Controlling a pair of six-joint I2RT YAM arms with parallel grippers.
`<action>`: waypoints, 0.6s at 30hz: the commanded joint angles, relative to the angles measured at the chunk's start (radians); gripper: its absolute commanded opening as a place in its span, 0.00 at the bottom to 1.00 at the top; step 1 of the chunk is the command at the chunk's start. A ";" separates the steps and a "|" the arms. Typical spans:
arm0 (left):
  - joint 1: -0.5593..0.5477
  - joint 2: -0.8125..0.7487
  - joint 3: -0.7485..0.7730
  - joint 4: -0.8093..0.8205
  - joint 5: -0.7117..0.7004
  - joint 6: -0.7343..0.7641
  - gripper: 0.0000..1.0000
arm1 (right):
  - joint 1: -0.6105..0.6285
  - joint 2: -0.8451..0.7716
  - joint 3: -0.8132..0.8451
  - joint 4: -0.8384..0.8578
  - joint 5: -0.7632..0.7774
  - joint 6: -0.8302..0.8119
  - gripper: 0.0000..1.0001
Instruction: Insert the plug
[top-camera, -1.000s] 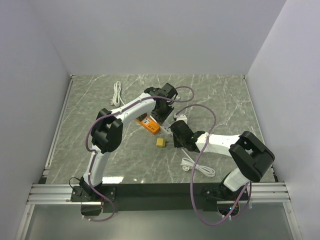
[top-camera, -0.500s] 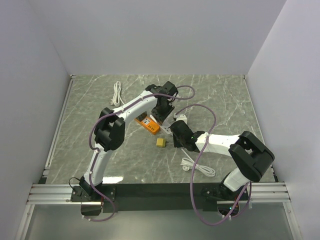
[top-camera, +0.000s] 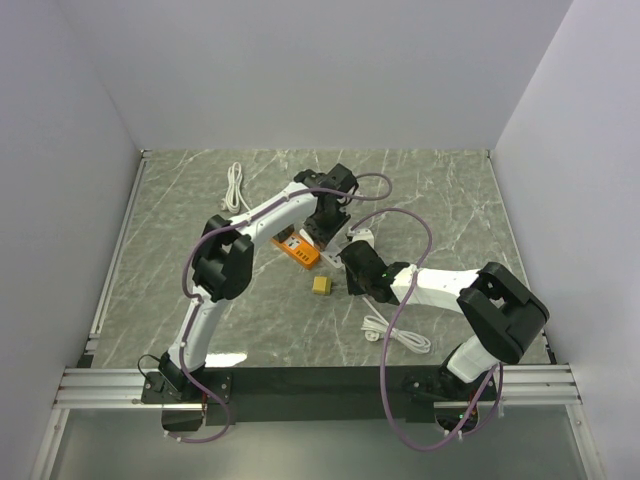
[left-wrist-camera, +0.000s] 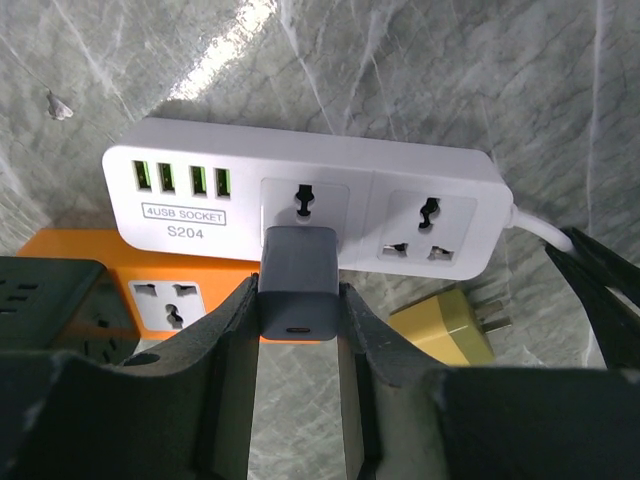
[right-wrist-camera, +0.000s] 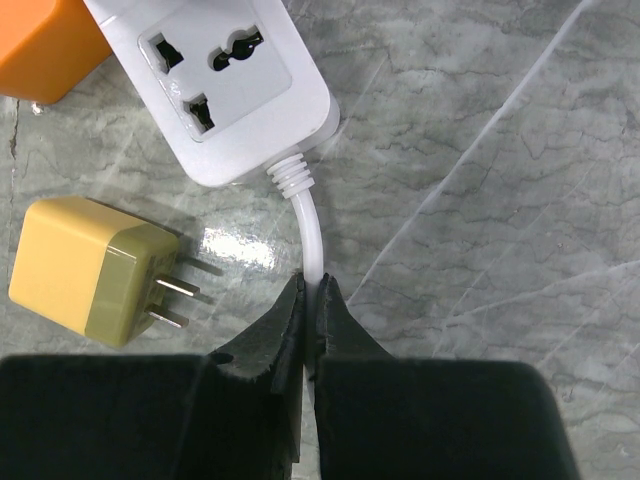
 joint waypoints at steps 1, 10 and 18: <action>-0.010 0.096 -0.006 0.039 0.006 -0.010 0.01 | 0.015 0.041 -0.004 -0.061 -0.025 0.003 0.00; -0.010 0.136 0.019 0.055 0.012 -0.012 0.01 | 0.015 0.044 -0.001 -0.063 -0.027 0.003 0.00; -0.013 0.153 -0.020 0.073 0.012 -0.032 0.01 | 0.015 0.042 -0.003 -0.061 -0.027 0.000 0.00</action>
